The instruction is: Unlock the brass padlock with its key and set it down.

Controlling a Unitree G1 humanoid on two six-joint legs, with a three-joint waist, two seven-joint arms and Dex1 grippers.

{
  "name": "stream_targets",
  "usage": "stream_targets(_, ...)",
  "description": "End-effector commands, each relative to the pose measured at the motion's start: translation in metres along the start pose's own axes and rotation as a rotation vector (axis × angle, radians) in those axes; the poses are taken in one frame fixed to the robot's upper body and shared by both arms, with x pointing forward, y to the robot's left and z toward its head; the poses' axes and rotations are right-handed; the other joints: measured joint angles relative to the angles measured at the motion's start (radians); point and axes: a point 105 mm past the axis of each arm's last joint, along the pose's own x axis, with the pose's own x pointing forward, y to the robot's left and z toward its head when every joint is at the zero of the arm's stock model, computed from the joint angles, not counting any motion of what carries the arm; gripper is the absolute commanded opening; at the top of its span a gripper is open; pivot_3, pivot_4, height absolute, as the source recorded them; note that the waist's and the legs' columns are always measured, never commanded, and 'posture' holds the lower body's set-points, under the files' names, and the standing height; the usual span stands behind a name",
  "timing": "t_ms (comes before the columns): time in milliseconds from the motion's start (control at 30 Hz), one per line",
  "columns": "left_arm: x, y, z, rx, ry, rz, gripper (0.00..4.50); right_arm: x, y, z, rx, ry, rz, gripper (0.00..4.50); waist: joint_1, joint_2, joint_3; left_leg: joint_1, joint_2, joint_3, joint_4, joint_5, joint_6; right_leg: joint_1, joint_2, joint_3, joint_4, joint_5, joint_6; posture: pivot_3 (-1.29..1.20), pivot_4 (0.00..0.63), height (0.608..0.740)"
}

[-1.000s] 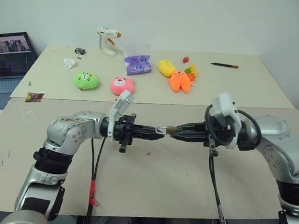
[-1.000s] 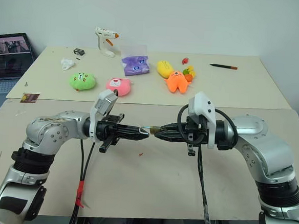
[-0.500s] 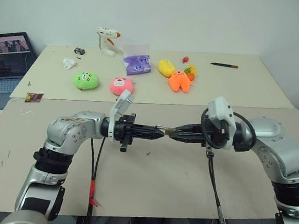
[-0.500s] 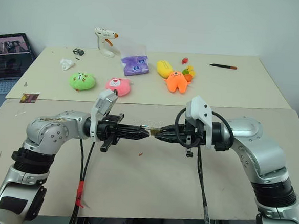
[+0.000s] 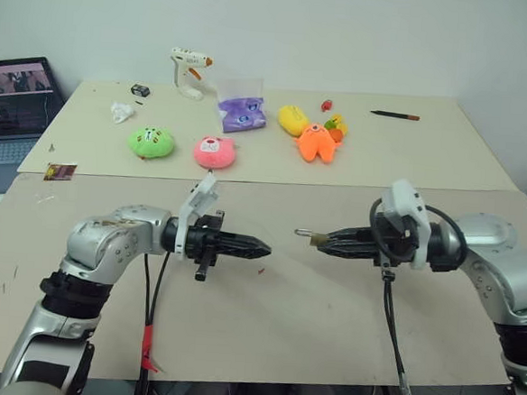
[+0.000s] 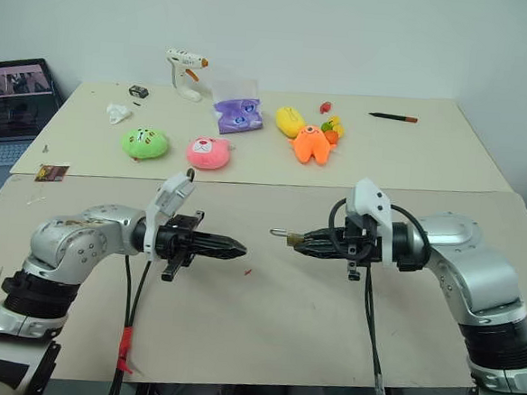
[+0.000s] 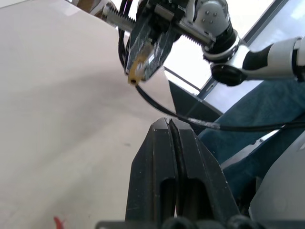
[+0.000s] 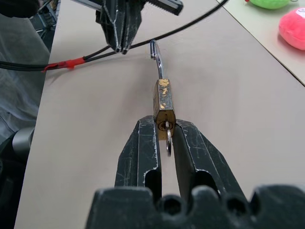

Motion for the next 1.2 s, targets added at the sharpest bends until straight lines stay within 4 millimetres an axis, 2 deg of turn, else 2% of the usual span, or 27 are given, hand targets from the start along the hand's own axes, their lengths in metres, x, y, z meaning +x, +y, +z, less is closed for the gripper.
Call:
stream_targets(33, -0.005, -0.001, 0.005, 0.095, 0.005, 0.020, 0.32, -0.008, -0.003, 0.014, -0.067, -0.023, -0.025, 0.12, 0.001, 0.000, 0.000, 0.000, 0.000, 0.000, 0.000, 0.000, 0.000, 0.000, 0.000, 0.000, 0.000, 0.000, 0.000, 0.00, 0.150, 0.740)
stream_targets(133, -0.009, 0.002, 0.008, 0.166, 0.006, 0.062, 1.08, -0.003, 0.001, 0.013, -0.040, -0.035, -0.002, 0.12, 0.001, 0.000, 0.000, 0.000, 0.000, 0.000, 0.000, 0.000, 0.000, 0.000, 0.000, 0.000, 0.000, 0.000, 0.000, 0.00, 0.150, 0.740)
stream_targets(300, -0.018, 0.003, 0.014, 0.359, 0.012, 0.159, 3.11, 0.003, 0.008, 0.006, 0.073, 0.004, 0.054, 0.12, -0.001, 0.000, 0.000, 0.000, 0.000, 0.000, 0.000, 0.000, 0.000, 0.000, 0.000, 0.001, -0.001, 0.000, 0.000, 0.00, 0.150, 0.740)
stream_targets(333, -0.021, 0.003, 0.015, 0.394, 0.012, 0.187, 3.28, 0.004, 0.009, 0.004, 0.085, 0.017, 0.070, 0.12, -0.001, 0.000, 0.000, 0.000, 0.000, 0.000, 0.000, 0.000, 0.000, 0.000, 0.000, 0.001, 0.000, 0.000, 0.000, 0.00, 0.150, 0.740)
stream_targets(433, -0.029, -0.002, 0.012, 0.477, 0.050, 0.235, 4.35, 0.009, 0.010, 0.001, 0.176, 0.027, 0.104, 0.12, 0.000, 0.000, 0.000, -0.001, 0.001, 0.000, 0.000, 0.000, 0.000, 0.000, 0.000, 0.002, -0.001, 0.000, 0.000, 0.00, 0.150, 0.740)
stream_targets(500, -0.035, -0.005, 0.013, 0.547, 0.063, 0.272, 4.44, 0.016, 0.013, -0.002, 0.274, 0.031, 0.150, 0.12, -0.003, 0.000, 0.000, 0.000, 0.001, 0.000, 0.000, 0.000, 0.000, 0.000, 0.000, 0.003, -0.001, 0.000, 0.000, 0.00, 0.150, 0.740)
stream_targets(567, -0.041, -0.003, 0.028, 0.618, 0.007, 0.354, 4.44, 0.024, 0.011, -0.010, 0.400, 0.061, 0.179, 0.12, -0.001, 0.000, 0.000, 0.000, 0.001, 0.001, -0.001, 0.000, 0.000, 0.000, 0.000, 0.004, -0.001, 0.001, -0.001, 0.00, 0.150, 0.740)
stream_targets(700, -0.046, 0.000, 0.041, 0.677, -0.049, 0.443, 4.44, 0.035, 0.000, -0.021, 0.569, 0.105, 0.190, 0.12, 0.005, 0.000, 0.000, -0.001, 0.001, 0.000, 0.000, 0.000, 0.000, 0.000, -0.001, 0.002, -0.002, 0.001, -0.002, 0.00, 0.150, 0.740)
stream_targets(833, -0.039, -0.002, 0.036, 0.706, -0.040, 0.453, 4.44, 0.054, -0.011, -0.024, 0.725, 0.127, 0.225, 0.12, -0.002, 0.000, 0.000, -0.001, 0.001, 0.001, 0.000, 0.000, 0.000, 0.000, 0.000, 0.003, -0.002, 0.001, -0.002, 0.00, 0.150, 0.740)
stream_targets(900, -0.034, -0.006, 0.033, 0.716, -0.042, 0.451, 4.44, 0.065, -0.018, -0.035, 0.796, 0.188, 0.206, 0.12, -0.003, 0.000, 0.000, -0.003, 0.001, 0.000, 0.000, 0.000, 0.000, -0.002, 0.000, 0.002, -0.001, 0.001, -0.002, 0.00, 0.150, 0.740)
stream_targets(967, -0.029, -0.009, 0.030, 0.722, -0.039, 0.448, 4.44, 0.077, -0.021, -0.051, 0.831, 0.271, 0.186, 0.12, -0.008, 0.000, 0.000, -0.002, 0.002, 0.000, 0.000, 0.000, 0.000, -0.002, 0.000, 0.002, -0.001, 0.001, -0.002, 0.00, 0.150, 0.740)
stream_targets(1067, -0.023, -0.010, 0.026, 0.717, -0.037, 0.447, 4.44, 0.085, -0.025, -0.074, 0.788, 0.387, 0.155, 0.12, -0.009, 0.000, 0.000, -0.003, 0.001, 0.000, 0.000, 0.000, 0.000, -0.002, 0.000, 0.001, -0.001, 0.002, -0.002, 0.00, 0.150, 0.740)
stream_targets(1200, -0.020, -0.005, 0.029, 0.710, -0.054, 0.451, 4.44, 0.083, -0.037, -0.104, 0.729, 0.516, 0.086, 0.12, -0.014, -0.003, -0.002, 0.001, 0.001, 0.000, 0.001, 0.000, 0.000, 0.002, 0.000, -0.002, -0.001, 0.002, -0.002, 0.00, 0.150, 0.740)
